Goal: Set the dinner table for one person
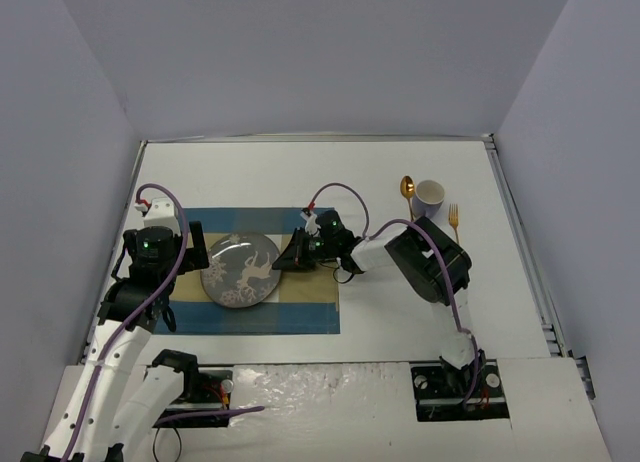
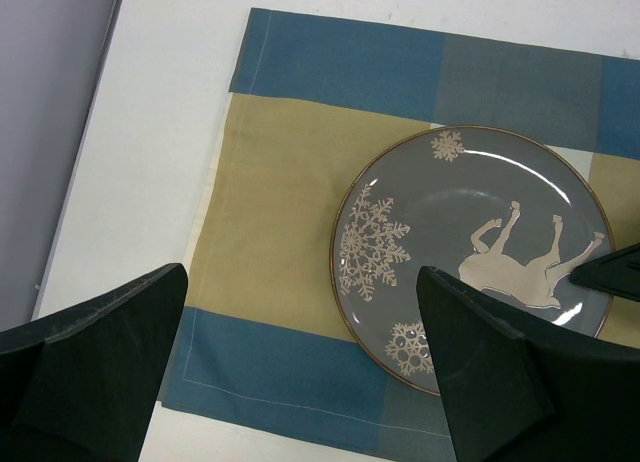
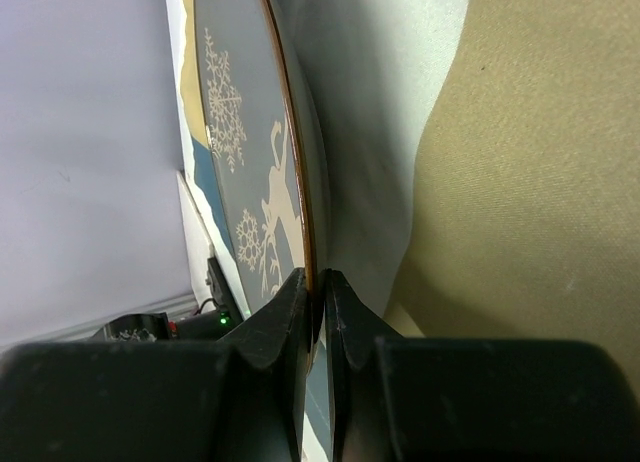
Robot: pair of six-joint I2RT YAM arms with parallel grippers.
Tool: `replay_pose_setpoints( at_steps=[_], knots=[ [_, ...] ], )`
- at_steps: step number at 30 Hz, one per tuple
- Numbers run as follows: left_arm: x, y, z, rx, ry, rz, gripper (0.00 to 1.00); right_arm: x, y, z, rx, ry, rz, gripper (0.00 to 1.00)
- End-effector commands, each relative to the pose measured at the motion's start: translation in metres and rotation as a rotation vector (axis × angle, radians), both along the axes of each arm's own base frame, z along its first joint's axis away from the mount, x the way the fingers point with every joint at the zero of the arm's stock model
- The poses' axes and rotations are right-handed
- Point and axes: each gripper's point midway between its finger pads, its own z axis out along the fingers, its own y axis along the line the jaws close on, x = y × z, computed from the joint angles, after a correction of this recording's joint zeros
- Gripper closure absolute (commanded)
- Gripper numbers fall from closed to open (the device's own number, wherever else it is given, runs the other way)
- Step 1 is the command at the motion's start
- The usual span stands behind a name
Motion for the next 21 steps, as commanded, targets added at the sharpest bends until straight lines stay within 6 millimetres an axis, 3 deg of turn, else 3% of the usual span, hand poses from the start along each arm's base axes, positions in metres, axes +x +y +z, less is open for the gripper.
replay_pose_setpoints(
  at_steps=[1,6,10,15,21],
  knots=[
    [0.01,0.002,0.028,-0.001,-0.083,0.009,0.03,0.011,0.014,0.045,0.14,-0.166,0.053,1.0],
    [0.01,0.002,0.028,-0.002,-0.082,0.008,0.03,0.011,0.004,0.029,0.064,-0.166,0.048,0.97],
    [0.01,0.002,0.028,-0.001,-0.081,0.006,0.03,0.009,-0.001,0.019,0.018,-0.154,0.052,0.85],
    [0.01,0.002,0.027,0.0,-0.078,0.009,0.03,0.014,-0.01,0.016,-0.079,-0.173,0.038,0.58],
    [0.009,0.002,0.028,-0.002,-0.081,0.011,0.03,0.033,-0.043,0.04,-0.315,-0.339,-0.008,0.29]
  ],
)
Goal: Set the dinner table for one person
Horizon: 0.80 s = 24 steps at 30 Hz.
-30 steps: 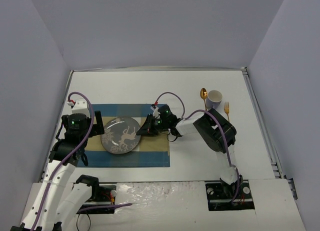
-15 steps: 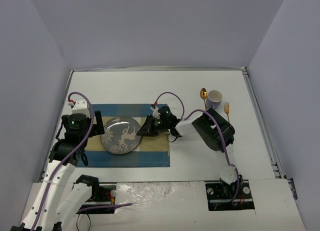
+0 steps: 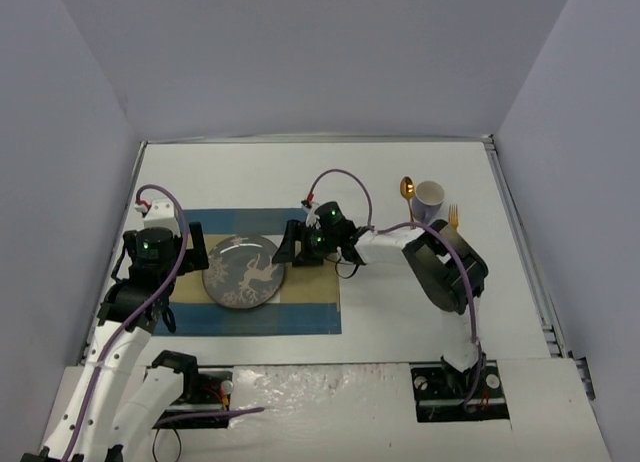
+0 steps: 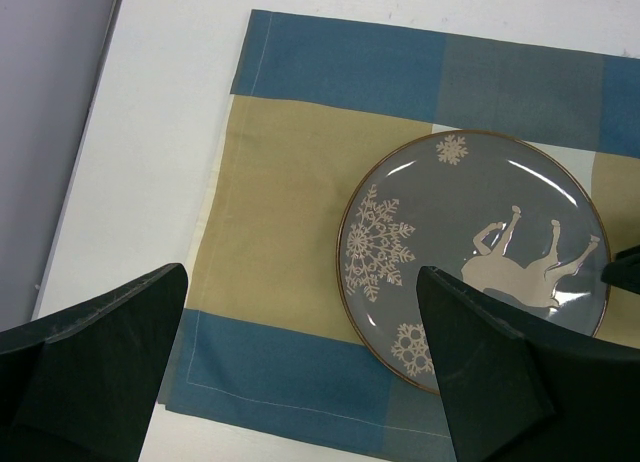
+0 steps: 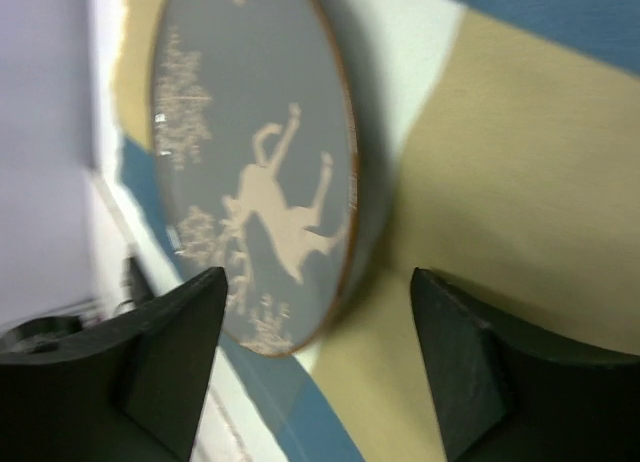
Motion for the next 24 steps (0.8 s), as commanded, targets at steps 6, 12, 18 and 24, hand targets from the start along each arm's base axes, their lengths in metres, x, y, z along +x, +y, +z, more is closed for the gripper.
replay_pose_setpoints(
  at_steps=[6,12,18,24],
  knots=[
    [0.009,0.002,0.028,-0.005,-0.08,0.011,0.03,0.059,-0.11,0.089,-0.4,-0.365,-0.273,0.22],
    [0.008,0.002,0.027,-0.005,-0.077,0.011,0.03,0.082,-0.236,0.119,-0.652,-0.428,-0.547,0.19],
    [0.008,0.001,0.028,-0.009,-0.079,0.008,0.03,0.082,-0.317,0.111,-0.819,-0.384,-0.7,0.19],
    [0.009,-0.001,0.026,-0.008,-0.072,-0.002,0.03,0.096,-0.368,0.098,-0.912,-0.333,-0.746,0.23]
  ],
)
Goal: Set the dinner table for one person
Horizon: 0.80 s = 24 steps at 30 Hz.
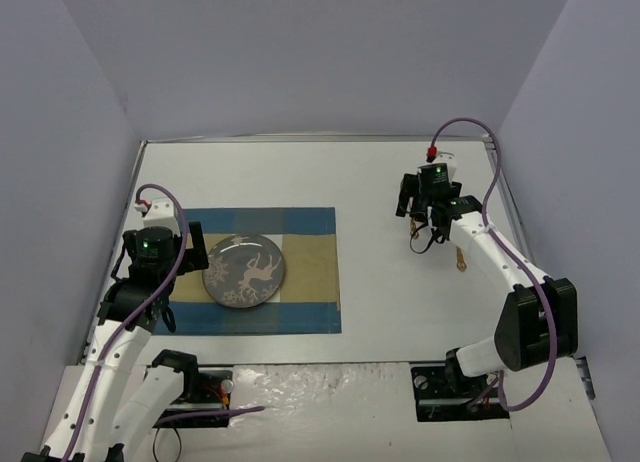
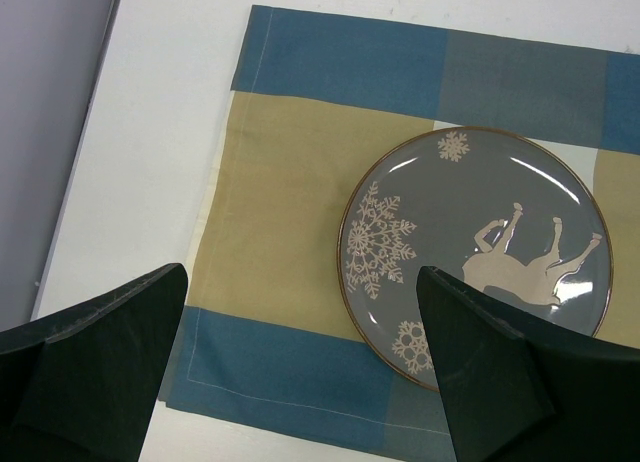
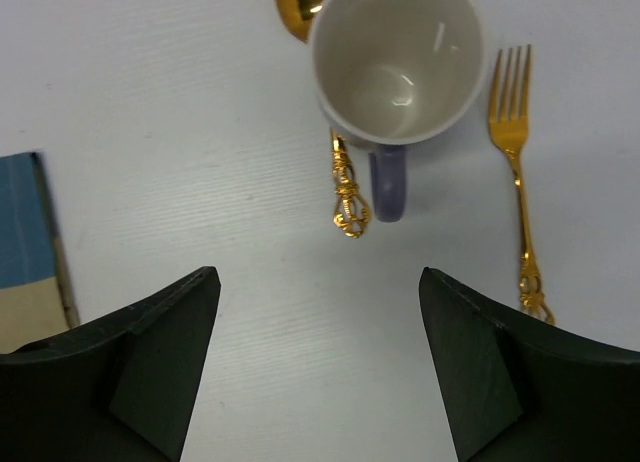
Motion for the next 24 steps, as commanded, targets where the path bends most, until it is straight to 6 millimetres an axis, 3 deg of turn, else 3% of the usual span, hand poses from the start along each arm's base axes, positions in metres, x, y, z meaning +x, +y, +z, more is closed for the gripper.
replay_pose_setpoints(
  at_steps=[1,4,8,11,24],
  knots=[
    [0.01,-0.002,0.028,-0.007,-0.079,-0.004,0.03,0.012,-0.032,0.0,-0.084,0.01,-0.039,0.23],
    [0.01,-0.002,0.028,-0.008,-0.083,-0.003,0.03,0.02,-0.042,-0.01,-0.074,0.036,-0.048,0.26],
    [0.01,-0.003,0.028,-0.007,-0.081,-0.007,0.03,0.031,-0.044,-0.03,-0.007,0.068,-0.041,0.3],
    [0.01,-0.003,0.028,-0.008,-0.081,-0.01,0.03,0.04,-0.042,-0.04,0.009,0.07,-0.033,0.38],
    [0.01,-0.003,0.027,0.001,-0.074,-0.011,0.03,0.06,-0.045,-0.054,-0.004,0.06,-0.037,0.65]
  ],
)
